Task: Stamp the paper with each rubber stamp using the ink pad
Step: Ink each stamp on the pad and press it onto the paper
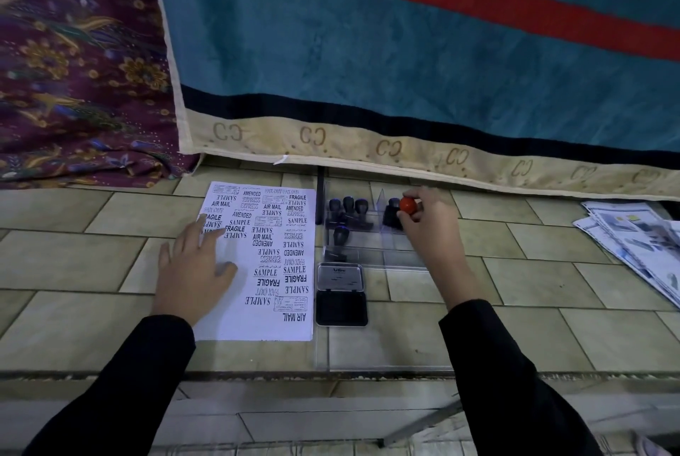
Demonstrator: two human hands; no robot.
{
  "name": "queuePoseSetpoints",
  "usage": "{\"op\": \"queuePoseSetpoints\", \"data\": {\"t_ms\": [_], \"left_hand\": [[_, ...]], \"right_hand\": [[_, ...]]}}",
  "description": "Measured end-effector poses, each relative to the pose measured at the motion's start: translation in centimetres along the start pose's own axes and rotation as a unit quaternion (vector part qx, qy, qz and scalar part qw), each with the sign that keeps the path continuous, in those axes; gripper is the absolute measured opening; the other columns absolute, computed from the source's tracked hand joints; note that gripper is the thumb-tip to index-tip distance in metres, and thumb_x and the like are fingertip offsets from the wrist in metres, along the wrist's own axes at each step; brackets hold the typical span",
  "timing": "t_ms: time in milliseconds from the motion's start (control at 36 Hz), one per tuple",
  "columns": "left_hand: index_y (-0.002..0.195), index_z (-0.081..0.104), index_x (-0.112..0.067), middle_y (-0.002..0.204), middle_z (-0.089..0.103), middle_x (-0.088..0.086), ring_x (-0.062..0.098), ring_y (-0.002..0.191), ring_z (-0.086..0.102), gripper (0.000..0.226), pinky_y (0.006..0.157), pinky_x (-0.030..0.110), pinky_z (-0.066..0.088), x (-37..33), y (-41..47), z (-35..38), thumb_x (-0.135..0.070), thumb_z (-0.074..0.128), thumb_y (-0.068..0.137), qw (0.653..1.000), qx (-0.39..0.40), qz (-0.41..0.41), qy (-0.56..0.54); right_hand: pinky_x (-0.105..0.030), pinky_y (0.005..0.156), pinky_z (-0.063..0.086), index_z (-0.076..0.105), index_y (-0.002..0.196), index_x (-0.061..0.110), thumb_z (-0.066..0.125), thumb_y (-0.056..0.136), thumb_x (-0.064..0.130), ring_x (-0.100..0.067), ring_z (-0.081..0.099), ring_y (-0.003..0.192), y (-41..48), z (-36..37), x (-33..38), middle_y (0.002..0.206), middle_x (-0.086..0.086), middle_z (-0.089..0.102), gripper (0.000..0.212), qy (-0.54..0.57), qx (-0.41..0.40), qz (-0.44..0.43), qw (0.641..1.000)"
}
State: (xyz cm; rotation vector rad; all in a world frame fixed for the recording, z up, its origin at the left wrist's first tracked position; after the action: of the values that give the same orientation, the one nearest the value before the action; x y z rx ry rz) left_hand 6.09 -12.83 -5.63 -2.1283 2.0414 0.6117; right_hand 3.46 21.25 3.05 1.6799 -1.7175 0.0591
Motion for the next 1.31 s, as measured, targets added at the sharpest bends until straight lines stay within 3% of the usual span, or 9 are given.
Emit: {"op": "queuePoseSetpoints", "data": {"t_ms": [83,139,250,333,417,556,722,1000,1306], "left_hand": [[0.134,0.049,-0.018,0.156,0.029,0.004,0.024,0.145,0.022,0.049,0.117,0.053,0.014,-1.7,-0.8,0.3,-0.025,0.062,0.087,0.996,-0.021,0.063,-0.051],[0.135,0.048,-0.023,0.156,0.029,-0.001,0.018,0.147,0.018,0.049,0.119,0.052,0.011,-2.9,-1.4,0.8,-0.043,0.055,0.09,0.99,0.007,0.116,-0.084],[0.14,0.039,-0.034,0.155,0.028,-0.013,0.005,0.145,0.014,0.077,0.121,0.044,0.005,-5.3,-2.7,2.2,-0.08,0.036,0.078,0.97,0.093,0.196,-0.109],[0.141,0.036,-0.035,0.155,0.027,-0.016,0.003,0.144,0.014,0.091,0.12,0.037,0.001,-6.4,-3.4,3.4,-0.09,0.037,0.068,0.963,0.112,0.225,-0.096],[0.141,0.038,-0.033,0.155,0.027,-0.016,0.003,0.144,0.015,0.102,0.121,0.04,0.005,-7.0,-3.5,3.9,-0.094,0.038,0.06,0.96,0.114,0.239,-0.089],[0.136,0.045,-0.032,0.149,0.038,-0.016,0.005,0.143,0.022,0.097,0.121,0.037,0.006,-7.4,-3.4,4.1,-0.09,0.048,0.059,0.955,0.112,0.249,-0.116],[0.129,0.052,-0.034,0.142,0.046,-0.019,0.004,0.141,0.026,0.081,0.12,0.036,0.008,-7.2,-3.4,4.6,-0.082,0.055,0.063,0.954,0.103,0.248,-0.136],[0.127,0.052,-0.036,0.142,0.044,-0.023,0.0,0.14,0.026,0.077,0.118,0.031,0.008,-6.8,-3.3,5.3,-0.077,0.062,0.063,0.952,0.095,0.242,-0.16],[0.121,0.055,-0.036,0.139,0.047,-0.022,0.0,0.139,0.027,0.073,0.119,0.036,0.012,-6.9,-3.3,5.4,-0.077,0.063,0.061,0.952,0.081,0.243,-0.165]], "right_hand": [[-0.018,0.066,0.053,0.061,0.109,0.014,0.072,0.08,0.014,-0.008,0.057,0.07,-1.6,-0.4,1.7,0.095,-0.002,0.063,0.031,0.046,-0.005,-0.01,0.999],[-0.014,0.069,0.053,0.062,0.108,0.017,0.073,0.079,0.016,-0.004,0.059,0.074,-2.9,-0.4,2.7,0.098,0.002,0.063,0.031,0.084,0.023,-0.021,0.996],[-0.008,0.075,0.053,0.065,0.105,0.019,0.072,0.079,0.017,0.0,0.062,0.079,-5.7,0.2,3.9,0.104,0.004,0.064,0.027,0.11,0.122,-0.06,0.985],[-0.011,0.081,0.053,0.068,0.104,0.015,0.074,0.078,0.013,-0.008,0.063,0.085,-7.3,0.9,4.0,0.101,0.0,0.064,0.027,0.127,0.169,-0.086,0.974],[-0.018,0.082,0.055,0.068,0.105,0.014,0.075,0.078,0.013,-0.01,0.064,0.087,-8.3,1.4,3.9,0.101,-0.001,0.066,0.028,0.125,0.186,-0.103,0.969],[-0.027,0.08,0.056,0.063,0.108,0.02,0.074,0.078,0.018,-0.009,0.064,0.084,-9.2,1.9,3.5,0.101,0.001,0.067,0.032,0.114,0.205,-0.103,0.967],[-0.022,0.078,0.055,0.065,0.1,0.018,0.074,0.077,0.016,-0.003,0.06,0.082,-9.5,1.9,3.6,0.092,0.003,0.067,0.024,0.116,0.202,-0.13,0.964],[-0.024,0.079,0.055,0.067,0.1,0.013,0.074,0.077,0.013,-0.009,0.062,0.086,-9.4,1.9,3.7,0.095,0.0,0.067,0.024,0.117,0.214,-0.138,0.96],[-0.03,0.078,0.056,0.07,0.094,0.009,0.078,0.073,0.011,-0.012,0.064,0.082,-8.7,1.9,4.0,0.093,-0.001,0.068,0.022,0.114,0.233,-0.106,0.96]]}}
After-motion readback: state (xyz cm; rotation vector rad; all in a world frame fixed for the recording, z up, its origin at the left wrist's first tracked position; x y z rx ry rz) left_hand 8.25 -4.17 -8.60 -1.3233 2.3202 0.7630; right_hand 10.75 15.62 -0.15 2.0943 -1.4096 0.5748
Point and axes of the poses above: each hand's wrist, its own y-axis towards the middle knuckle, its own z-axis out of the palm, x = y × z, the point moved 1 cm from there along y, towards the middle knuckle
